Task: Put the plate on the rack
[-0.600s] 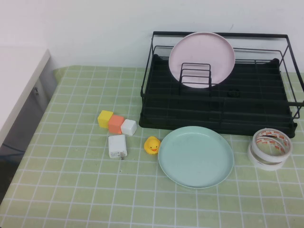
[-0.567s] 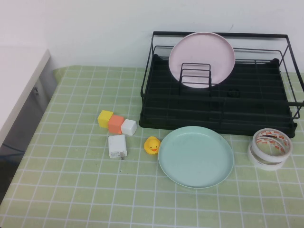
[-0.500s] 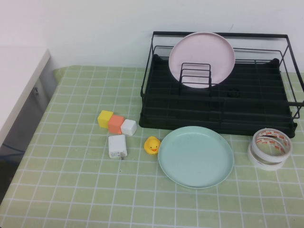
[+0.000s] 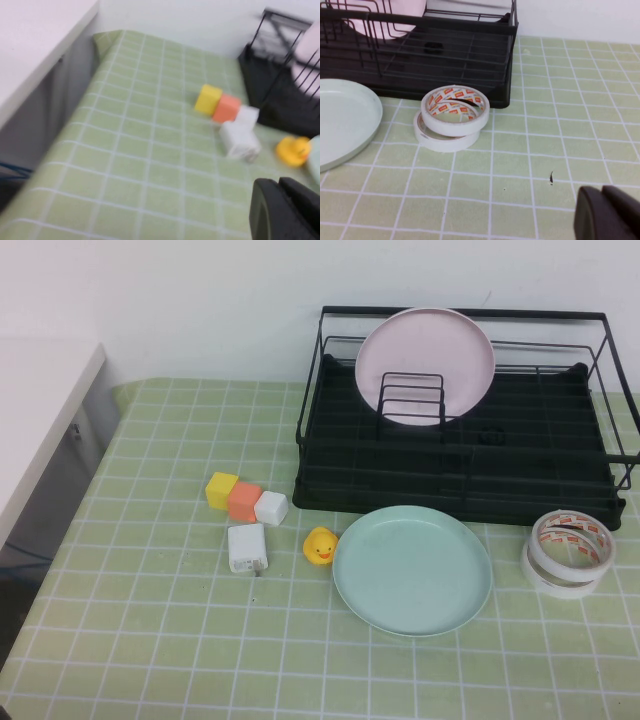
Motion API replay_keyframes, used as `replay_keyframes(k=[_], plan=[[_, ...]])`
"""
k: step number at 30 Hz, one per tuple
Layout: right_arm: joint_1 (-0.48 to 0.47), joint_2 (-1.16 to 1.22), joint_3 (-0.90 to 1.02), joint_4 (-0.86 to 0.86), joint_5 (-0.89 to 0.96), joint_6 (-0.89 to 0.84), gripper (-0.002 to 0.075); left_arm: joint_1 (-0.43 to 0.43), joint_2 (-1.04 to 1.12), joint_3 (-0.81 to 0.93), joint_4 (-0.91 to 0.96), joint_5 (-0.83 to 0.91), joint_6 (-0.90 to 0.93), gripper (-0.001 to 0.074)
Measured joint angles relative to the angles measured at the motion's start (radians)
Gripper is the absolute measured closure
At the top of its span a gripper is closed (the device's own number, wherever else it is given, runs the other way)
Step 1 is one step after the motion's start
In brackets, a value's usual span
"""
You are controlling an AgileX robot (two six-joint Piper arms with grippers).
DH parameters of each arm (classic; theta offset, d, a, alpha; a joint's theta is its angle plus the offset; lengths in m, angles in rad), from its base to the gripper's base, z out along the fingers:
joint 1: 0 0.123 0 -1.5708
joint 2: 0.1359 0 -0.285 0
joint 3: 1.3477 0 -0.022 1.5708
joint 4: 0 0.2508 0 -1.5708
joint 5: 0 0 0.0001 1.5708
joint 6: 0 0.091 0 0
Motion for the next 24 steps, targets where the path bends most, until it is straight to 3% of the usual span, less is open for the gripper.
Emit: replay_keyframes(k=[7,12,15,24], plan=[[0.0,0.0,0.0,0.175,0.0,0.0,0.0717,0.0,0.0,0.0,-0.32,-0.081,-0.109,0.0736],[0.0,0.0,0.009,0.646,0.0,0.062,0.0717,0.0,0.0,0.0,-0.711,-0.145,-0.199,0.0736],[0.0,0.0,0.009,0.88,-0.002,0.074,0.0717,0.0,0.0,0.0,-0.828,-0.178,-0.199,0.0736],[0.0,0.0,0.009,0.978,-0.011,0.016,0.0717,0.0,0.0,0.0,-0.94,-0.272,-0.187,0.0736]])
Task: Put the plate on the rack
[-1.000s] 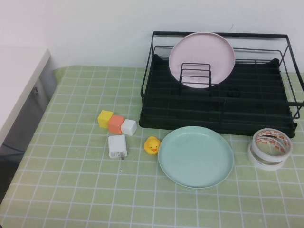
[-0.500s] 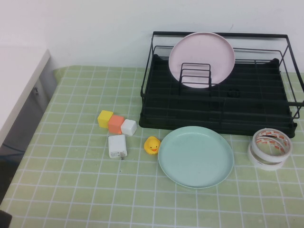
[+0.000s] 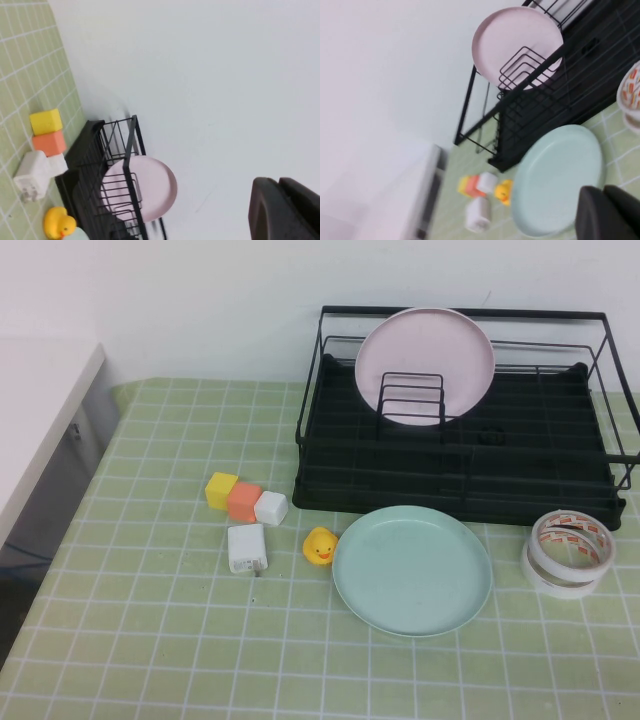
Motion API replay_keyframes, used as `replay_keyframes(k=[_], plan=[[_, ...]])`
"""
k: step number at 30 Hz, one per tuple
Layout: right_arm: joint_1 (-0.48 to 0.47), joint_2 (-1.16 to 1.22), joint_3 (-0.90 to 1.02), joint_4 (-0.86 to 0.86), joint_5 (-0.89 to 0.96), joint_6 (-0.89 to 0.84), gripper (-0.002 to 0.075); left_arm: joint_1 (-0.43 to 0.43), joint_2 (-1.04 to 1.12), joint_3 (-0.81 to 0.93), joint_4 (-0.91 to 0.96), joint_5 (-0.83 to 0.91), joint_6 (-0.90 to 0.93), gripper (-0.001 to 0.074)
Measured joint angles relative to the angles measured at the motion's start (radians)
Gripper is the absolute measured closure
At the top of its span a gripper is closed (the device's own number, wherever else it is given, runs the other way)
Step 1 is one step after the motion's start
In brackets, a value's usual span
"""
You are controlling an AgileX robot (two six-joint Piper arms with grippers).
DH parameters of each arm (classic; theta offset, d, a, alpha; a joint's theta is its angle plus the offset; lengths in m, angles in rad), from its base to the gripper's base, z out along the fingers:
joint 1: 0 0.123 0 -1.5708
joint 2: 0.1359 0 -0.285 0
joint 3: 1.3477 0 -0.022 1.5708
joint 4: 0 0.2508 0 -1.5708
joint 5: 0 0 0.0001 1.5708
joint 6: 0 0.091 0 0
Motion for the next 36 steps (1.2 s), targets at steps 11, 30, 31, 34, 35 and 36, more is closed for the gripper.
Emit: replay_keyframes(k=[11,30,31,34,35,36], plan=[[0.0,0.0,0.0,0.0,0.023,-0.303,0.0717,0.0,0.205,-0.177,0.238,0.372,0.301,0.0736],[0.0,0.0,0.0,0.028,0.058,-0.389,0.0717,-0.097,1.158,-0.875,0.619,0.786,0.683,0.0736],[0.0,0.0,0.0,0.033,0.06,-0.396,0.0717,-0.137,1.197,-0.898,0.691,0.786,0.63,0.0736],[0.0,0.0,0.0,0.046,0.06,-0.412,0.0717,-0.273,1.305,-0.961,0.911,0.787,0.449,0.0736],[0.0,0.0,0.0,0.048,0.06,-0.414,0.0717,-0.322,1.343,-0.98,0.983,0.787,0.392,0.0736],[0.0,0.0,0.0,0.048,0.062,-0.416,0.0717,-0.361,1.38,-0.996,1.037,0.785,0.347,0.0736]])
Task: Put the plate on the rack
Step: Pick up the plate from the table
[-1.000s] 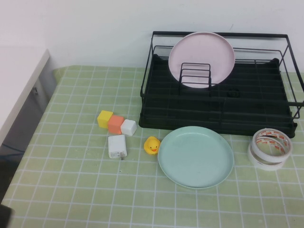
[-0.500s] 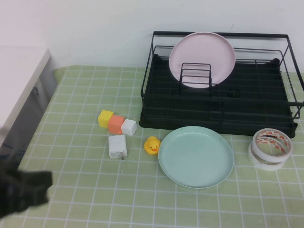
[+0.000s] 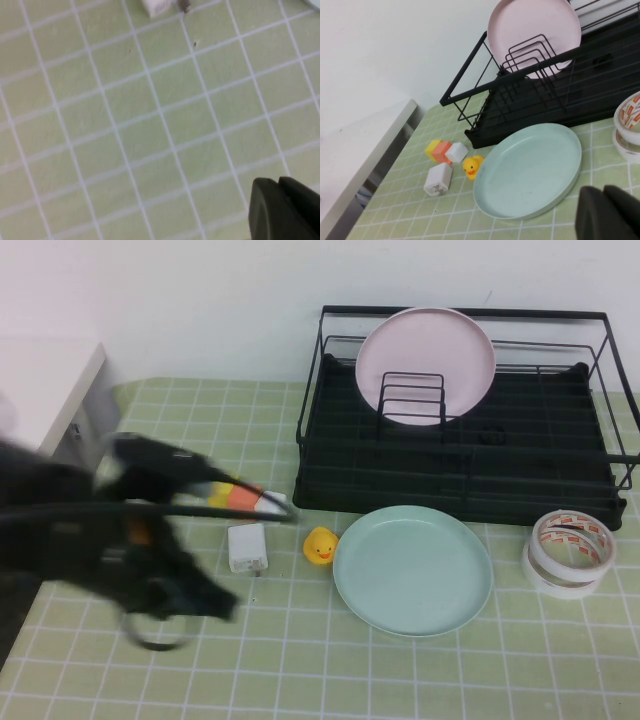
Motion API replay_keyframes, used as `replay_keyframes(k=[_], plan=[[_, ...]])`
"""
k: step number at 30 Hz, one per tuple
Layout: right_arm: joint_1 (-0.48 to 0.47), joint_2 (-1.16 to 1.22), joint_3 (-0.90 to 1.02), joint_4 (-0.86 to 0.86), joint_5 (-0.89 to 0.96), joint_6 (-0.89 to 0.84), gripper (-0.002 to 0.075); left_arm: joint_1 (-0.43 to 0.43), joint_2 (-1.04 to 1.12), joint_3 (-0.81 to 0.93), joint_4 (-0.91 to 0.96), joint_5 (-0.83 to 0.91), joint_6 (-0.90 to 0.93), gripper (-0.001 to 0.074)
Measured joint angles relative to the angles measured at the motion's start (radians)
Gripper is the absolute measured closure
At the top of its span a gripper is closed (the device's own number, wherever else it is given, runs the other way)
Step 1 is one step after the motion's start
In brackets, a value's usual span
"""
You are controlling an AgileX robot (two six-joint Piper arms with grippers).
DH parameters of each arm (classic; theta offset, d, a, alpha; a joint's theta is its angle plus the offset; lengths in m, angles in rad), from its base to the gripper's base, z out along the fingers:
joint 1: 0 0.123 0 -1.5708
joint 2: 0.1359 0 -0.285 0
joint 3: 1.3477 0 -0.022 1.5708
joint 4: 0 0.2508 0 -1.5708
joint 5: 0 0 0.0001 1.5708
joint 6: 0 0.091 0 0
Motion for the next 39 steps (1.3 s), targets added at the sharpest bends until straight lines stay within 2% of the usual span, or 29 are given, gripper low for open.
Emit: replay_keyframes(k=[2,4,8,12,16,19,26,35,39], plan=[[0.0,0.0,0.0,0.0,0.0,0.0,0.0717,-0.093,0.075,-0.042,0.111,-0.013,-0.117,0.0736],[0.0,0.0,0.0,0.0,0.0,-0.001,0.0717,-0.148,0.143,-0.088,0.18,-0.02,-0.221,0.0736],[0.0,0.0,0.0,0.0,0.0,-0.002,0.0717,-0.203,0.301,-0.233,0.17,0.016,-0.332,0.0714],[0.0,0.0,0.0,0.0,0.0,-0.002,0.0717,-0.208,0.456,-0.374,0.07,0.079,-0.337,0.0594],[0.0,0.0,0.0,0.0,0.0,-0.002,0.0717,-0.21,0.576,-0.488,0.005,0.087,-0.335,0.0439],[0.0,0.0,0.0,0.0,0.0,-0.002,0.0717,-0.21,0.639,-0.543,-0.023,0.096,-0.345,0.0386],[0.0,0.0,0.0,0.0,0.0,-0.002,0.0717,-0.189,0.706,-0.572,-0.127,0.051,-0.357,0.0369],[0.0,0.0,0.0,0.0,0.002,-0.002,0.0717,-0.102,0.735,-0.575,-0.141,-0.034,-0.411,0.0368],[0.0,0.0,0.0,0.0,0.004,-0.002,0.0717,-0.096,0.758,-0.575,-0.141,-0.065,-0.411,0.0371]])
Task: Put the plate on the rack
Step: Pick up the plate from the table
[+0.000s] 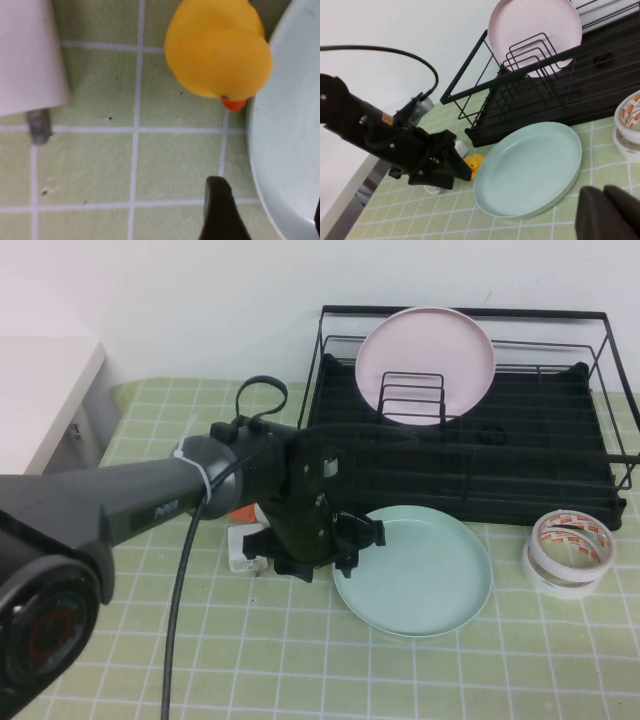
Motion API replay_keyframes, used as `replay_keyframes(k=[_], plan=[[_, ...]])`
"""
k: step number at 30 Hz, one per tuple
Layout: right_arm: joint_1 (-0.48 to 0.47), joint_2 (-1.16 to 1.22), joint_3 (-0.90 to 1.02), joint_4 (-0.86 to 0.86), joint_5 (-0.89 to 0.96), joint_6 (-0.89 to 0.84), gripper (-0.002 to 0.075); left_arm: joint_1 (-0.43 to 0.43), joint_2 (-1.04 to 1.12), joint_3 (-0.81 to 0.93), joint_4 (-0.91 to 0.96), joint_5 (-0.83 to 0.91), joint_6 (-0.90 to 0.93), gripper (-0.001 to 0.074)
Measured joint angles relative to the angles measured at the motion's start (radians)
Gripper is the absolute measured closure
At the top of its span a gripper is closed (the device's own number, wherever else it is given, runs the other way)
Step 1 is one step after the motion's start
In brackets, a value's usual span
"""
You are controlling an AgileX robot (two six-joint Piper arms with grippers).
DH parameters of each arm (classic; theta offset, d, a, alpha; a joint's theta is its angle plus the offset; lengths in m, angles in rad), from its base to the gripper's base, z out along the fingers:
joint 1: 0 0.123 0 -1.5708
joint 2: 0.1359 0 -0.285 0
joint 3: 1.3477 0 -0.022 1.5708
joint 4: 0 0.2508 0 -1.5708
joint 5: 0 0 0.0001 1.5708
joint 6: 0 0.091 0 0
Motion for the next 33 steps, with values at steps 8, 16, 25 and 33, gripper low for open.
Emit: replay_keyframes(k=[8,16,25,33], plan=[[0.0,0.0,0.0,0.0,0.0,0.0,0.0717,-0.018,0.064,-0.002,-0.028,-0.046,0.058,0.0414],[0.0,0.0,0.0,0.0,0.0,0.0,0.0717,-0.021,0.106,-0.01,-0.042,-0.065,0.064,0.0423],[0.0,0.0,0.0,0.0,0.0,0.0,0.0717,-0.017,0.113,-0.014,-0.049,-0.091,0.073,0.0657],[0.0,0.0,0.0,0.0,0.0,0.0,0.0717,0.041,0.117,-0.016,-0.336,-0.029,0.292,0.0729]])
